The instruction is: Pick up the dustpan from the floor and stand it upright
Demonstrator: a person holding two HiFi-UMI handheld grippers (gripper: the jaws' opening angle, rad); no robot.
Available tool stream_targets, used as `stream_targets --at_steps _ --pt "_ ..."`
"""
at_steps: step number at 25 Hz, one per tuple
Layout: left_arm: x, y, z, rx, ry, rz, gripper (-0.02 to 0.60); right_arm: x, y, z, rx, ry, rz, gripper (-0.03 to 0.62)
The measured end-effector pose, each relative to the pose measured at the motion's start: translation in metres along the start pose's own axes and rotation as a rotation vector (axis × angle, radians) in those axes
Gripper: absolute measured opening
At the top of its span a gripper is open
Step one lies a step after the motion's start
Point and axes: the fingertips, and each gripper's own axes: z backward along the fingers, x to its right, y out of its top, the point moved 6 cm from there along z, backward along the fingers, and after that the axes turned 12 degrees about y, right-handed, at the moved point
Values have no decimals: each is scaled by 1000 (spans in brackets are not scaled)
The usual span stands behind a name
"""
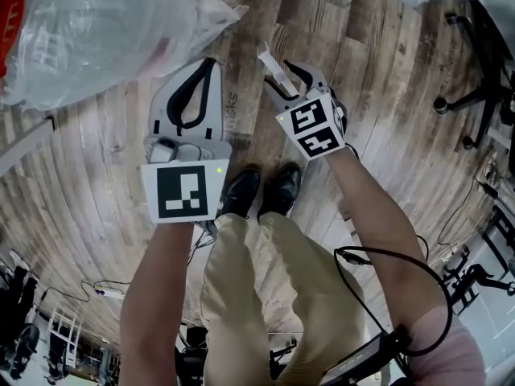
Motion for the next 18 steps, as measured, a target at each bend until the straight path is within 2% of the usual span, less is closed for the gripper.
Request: stream_targets --at_steps 3,7,11,18 --pt "1 1 -4 9 -4 -3 12 2 -10 -15 -36 10 5 210" --pt "2 -1 -7 7 -17 -27 12 9 -19 -25 -59 -4 -2 178" --pt "3 -4 -6 -1 -14 -17 12 10 -21 -34 -73 -3 -10 149" --pt "7 6 2 -4 -24 -35 12 11 -11 -16 -61 -37 -45 135"
